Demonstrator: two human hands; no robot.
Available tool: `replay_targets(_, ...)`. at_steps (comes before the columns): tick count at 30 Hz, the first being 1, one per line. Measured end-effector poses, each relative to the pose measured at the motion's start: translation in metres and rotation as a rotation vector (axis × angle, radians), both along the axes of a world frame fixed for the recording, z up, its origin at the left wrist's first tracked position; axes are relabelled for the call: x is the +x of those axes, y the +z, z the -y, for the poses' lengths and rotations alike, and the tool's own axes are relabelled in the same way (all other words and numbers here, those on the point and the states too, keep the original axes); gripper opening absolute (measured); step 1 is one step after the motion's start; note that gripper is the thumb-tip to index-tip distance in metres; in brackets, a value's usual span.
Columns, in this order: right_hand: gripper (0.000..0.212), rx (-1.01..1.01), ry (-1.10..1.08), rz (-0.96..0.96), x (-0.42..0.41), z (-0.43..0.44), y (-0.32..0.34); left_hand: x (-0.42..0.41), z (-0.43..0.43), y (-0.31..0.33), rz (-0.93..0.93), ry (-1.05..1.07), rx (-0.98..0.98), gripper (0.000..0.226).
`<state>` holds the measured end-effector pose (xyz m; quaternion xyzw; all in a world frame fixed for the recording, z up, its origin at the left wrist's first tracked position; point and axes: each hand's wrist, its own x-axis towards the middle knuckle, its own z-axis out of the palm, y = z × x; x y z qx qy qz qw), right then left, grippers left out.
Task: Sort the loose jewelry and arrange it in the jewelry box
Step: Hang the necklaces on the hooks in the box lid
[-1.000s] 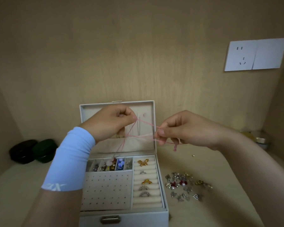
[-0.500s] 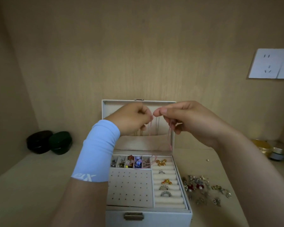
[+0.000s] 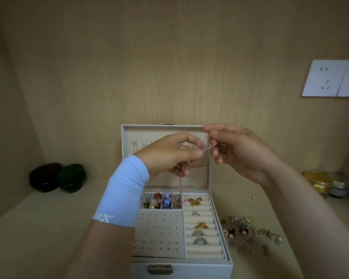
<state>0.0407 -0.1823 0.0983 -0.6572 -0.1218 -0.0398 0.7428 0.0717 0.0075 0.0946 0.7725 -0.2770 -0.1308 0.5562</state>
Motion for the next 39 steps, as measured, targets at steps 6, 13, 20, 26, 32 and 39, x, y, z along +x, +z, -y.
replay_targets(6, 0.036, -0.193, 0.010, 0.121, -0.003, 0.006, 0.001, 0.002, -0.001, -0.002, 0.204, 0.028, 0.074, 0.033)
replay_targets(13, 0.004, -0.483, -0.200, 0.221, -0.002, 0.009, -0.001, 0.002, -0.002, 0.004, 0.331, 0.152, 0.073, 0.024)
replay_targets(20, 0.025, -0.093, 0.011, 0.008, 0.011, 0.015, -0.015, 0.017, -0.023, 0.001, -0.140, 0.048, -0.502, 0.032)
replay_targets(26, 0.023, 0.173, 0.128, -0.084, 0.012, 0.008, -0.018, 0.017, -0.031, 0.002, -0.326, -0.033, -0.932, 0.016)
replay_targets(32, 0.015, 0.005, 0.027, 0.023, 0.009, 0.001, -0.015, 0.014, -0.032, 0.015, -0.197, -0.028, -1.016, 0.012)
replay_targets(39, 0.014, -0.119, -0.008, 0.227, -0.008, -0.013, 0.002, 0.002, -0.015, 0.016, 0.052, -0.096, -0.597, 0.026)
